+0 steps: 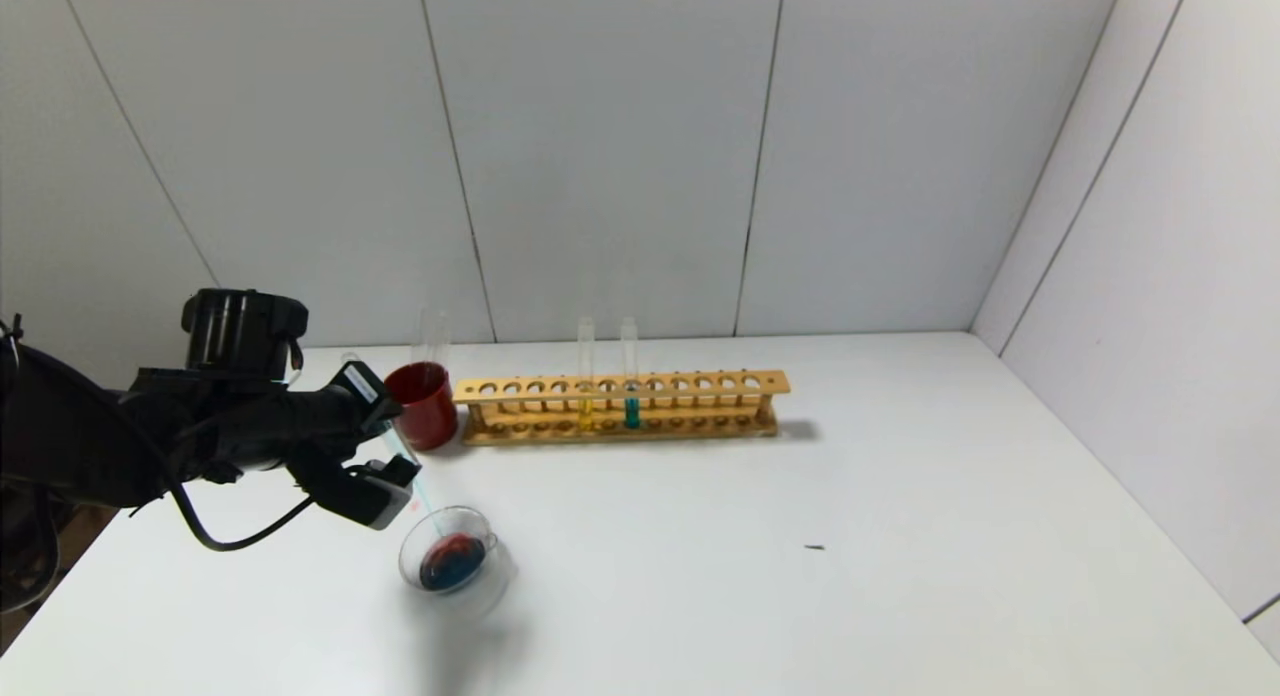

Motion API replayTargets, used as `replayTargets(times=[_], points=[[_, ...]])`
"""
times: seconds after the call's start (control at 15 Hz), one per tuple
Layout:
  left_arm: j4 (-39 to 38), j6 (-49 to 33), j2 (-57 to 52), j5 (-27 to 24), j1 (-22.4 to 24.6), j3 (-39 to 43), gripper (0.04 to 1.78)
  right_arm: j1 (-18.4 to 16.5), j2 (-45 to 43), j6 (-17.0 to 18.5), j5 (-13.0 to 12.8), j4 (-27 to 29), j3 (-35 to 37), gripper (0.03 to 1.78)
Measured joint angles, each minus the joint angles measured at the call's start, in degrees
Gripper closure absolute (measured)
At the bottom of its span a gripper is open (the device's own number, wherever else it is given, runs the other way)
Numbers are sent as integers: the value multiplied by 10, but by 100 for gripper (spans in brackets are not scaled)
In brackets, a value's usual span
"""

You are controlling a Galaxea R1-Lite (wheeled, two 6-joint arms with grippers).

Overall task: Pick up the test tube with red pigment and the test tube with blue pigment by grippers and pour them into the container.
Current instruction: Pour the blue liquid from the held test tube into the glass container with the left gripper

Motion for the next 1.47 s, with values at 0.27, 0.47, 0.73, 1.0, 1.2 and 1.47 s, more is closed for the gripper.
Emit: replayTargets(times=[0.27, 0.47, 0.73, 1.0, 1.2, 1.47], points=[[-1, 0, 2, -1, -11, 0, 151, 0, 0, 0, 0, 0, 0, 6], [0, 1, 1, -3, -12, 1, 151, 0, 0, 0, 0, 0, 0, 6], [-1, 23, -5, -3, -13, 2, 151, 0, 0, 0, 0, 0, 0, 6], [-10, 76, -18, -4, -13, 3, 151, 0, 0, 0, 0, 0, 0, 6], [-43, 118, -31, -3, -18, 16, 151, 0, 0, 0, 0, 0, 0, 6], [-119, 147, -53, -2, -30, 73, 151, 0, 0, 0, 0, 0, 0, 6]])
